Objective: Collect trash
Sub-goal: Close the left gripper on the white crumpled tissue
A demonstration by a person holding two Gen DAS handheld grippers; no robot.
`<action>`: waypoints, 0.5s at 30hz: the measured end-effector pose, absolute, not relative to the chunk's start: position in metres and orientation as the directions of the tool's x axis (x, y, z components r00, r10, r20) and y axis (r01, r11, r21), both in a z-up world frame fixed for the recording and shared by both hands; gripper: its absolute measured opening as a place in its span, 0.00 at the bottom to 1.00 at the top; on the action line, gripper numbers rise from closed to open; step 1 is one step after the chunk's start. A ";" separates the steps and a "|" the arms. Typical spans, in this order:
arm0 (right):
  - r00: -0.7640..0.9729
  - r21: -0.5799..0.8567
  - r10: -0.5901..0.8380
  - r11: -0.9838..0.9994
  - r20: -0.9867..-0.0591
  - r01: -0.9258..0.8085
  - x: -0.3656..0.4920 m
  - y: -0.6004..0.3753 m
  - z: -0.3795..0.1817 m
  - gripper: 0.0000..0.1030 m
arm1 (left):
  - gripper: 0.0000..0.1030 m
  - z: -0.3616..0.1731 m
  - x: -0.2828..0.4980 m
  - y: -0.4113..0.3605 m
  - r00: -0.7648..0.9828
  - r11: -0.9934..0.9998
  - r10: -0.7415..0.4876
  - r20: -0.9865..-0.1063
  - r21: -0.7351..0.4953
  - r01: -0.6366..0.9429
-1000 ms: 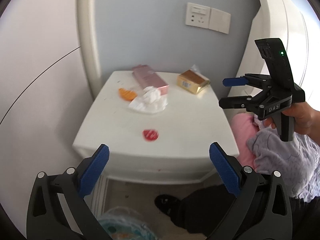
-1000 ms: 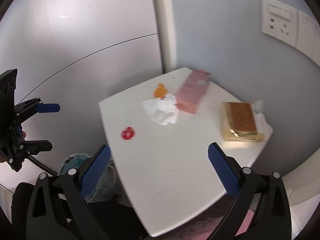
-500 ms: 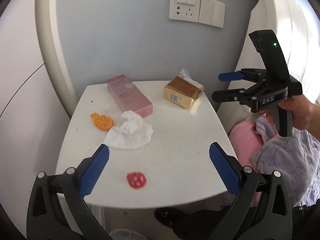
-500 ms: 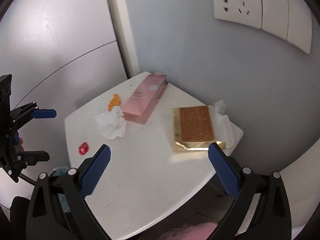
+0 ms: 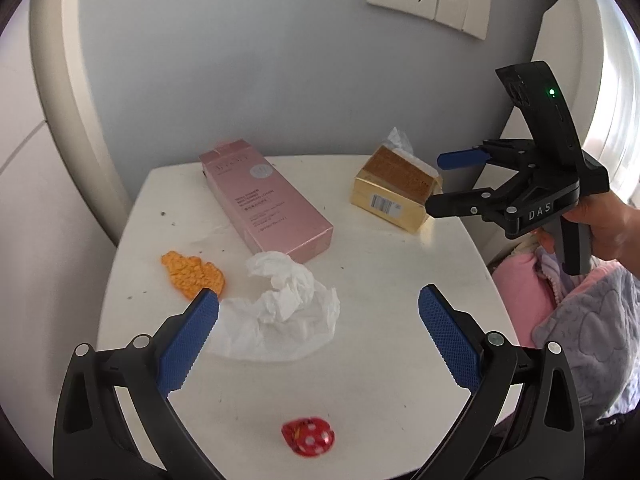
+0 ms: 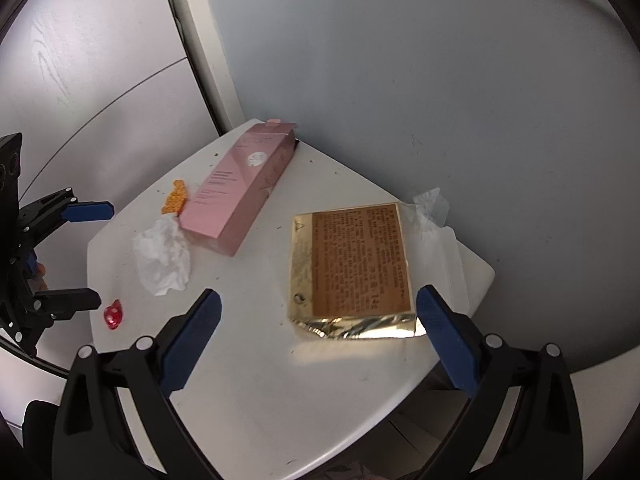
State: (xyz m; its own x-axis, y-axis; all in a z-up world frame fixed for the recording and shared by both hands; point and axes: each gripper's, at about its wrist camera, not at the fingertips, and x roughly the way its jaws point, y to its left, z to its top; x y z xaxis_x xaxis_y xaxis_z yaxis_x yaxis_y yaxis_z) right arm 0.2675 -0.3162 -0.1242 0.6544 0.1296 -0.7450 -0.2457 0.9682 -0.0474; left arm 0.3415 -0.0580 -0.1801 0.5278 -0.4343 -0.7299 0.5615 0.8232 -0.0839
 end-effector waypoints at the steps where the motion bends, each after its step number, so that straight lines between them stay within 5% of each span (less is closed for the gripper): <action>1: 0.651 -0.043 0.130 0.969 -0.748 -0.243 0.270 -0.317 -0.125 0.92 | 0.94 -0.183 0.345 -0.058 0.516 0.818 -0.443 -0.733 -0.095 0.567; 10: 0.632 -0.044 0.118 0.971 -0.766 -0.235 0.287 -0.322 -0.137 0.92 | 0.93 -0.203 0.365 -0.053 0.479 0.811 -0.475 -0.738 -0.156 0.564; 15: 0.628 -0.073 0.101 0.967 -0.772 -0.246 0.292 -0.323 -0.141 0.92 | 0.67 -0.210 0.367 -0.056 0.474 0.802 -0.471 -0.744 -0.138 0.581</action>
State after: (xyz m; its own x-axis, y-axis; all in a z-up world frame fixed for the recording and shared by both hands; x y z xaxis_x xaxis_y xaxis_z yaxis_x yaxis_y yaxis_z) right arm 0.2920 -0.3230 -0.1405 0.6280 0.1010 -0.7717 -0.2455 0.9666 -0.0733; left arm 0.3671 -0.0557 -0.2101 0.4738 -0.4714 -0.7439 0.5808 0.8022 -0.1384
